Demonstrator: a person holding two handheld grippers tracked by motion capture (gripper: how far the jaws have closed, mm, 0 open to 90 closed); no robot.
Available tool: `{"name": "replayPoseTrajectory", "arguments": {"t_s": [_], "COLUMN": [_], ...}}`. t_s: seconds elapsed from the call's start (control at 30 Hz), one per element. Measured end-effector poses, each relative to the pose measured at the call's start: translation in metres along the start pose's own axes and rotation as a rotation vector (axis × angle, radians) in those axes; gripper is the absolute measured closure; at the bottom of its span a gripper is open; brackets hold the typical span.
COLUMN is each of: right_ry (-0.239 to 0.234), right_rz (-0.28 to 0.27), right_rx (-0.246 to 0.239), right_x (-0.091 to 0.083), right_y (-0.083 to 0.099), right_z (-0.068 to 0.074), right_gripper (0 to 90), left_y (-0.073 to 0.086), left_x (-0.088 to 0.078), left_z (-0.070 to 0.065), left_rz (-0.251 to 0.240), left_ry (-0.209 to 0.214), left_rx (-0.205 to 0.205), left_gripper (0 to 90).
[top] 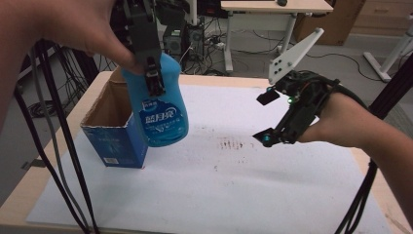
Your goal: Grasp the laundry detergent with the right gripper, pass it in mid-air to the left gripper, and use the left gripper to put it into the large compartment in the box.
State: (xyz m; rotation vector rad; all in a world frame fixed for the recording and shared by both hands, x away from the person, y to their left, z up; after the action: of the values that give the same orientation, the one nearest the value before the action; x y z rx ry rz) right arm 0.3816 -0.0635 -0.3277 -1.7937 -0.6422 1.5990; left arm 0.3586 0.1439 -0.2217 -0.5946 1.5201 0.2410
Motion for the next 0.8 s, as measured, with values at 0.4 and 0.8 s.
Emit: {"name": "replayPoseTrajectory", "arguments": {"t_s": [0.4,0.8], "right_ry": [0.008,0.01], "right_rz": [0.08,0.087], "right_rx": [0.006,0.008], "right_x": [-0.012,-0.01], "right_y": [0.017,0.017], "right_z": [-0.009,-0.011], "right_gripper": [0.6,0.6], "left_y": [0.024,0.06], "left_x": [-0.03,-0.038], "left_z": [0.04,0.083], "left_rz": [-0.037,-0.005], "left_ry": [-0.091,-0.225], "left_rx": [-0.35,-0.687], "left_gripper": [38.2,38.1]}}
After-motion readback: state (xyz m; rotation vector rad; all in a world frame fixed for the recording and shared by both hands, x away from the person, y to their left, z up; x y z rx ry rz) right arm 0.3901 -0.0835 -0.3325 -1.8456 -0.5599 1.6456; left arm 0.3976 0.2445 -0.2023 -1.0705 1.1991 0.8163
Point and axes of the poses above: each handheld gripper's, and its own axes: x roughly forward along the jaws, y roughly out of its underside, z roughly to its left, the point moved 10 cm from there along x, roughly forward along the jaws, and after that the axes turned 10 degrees about -z, right-handed, at the moved point
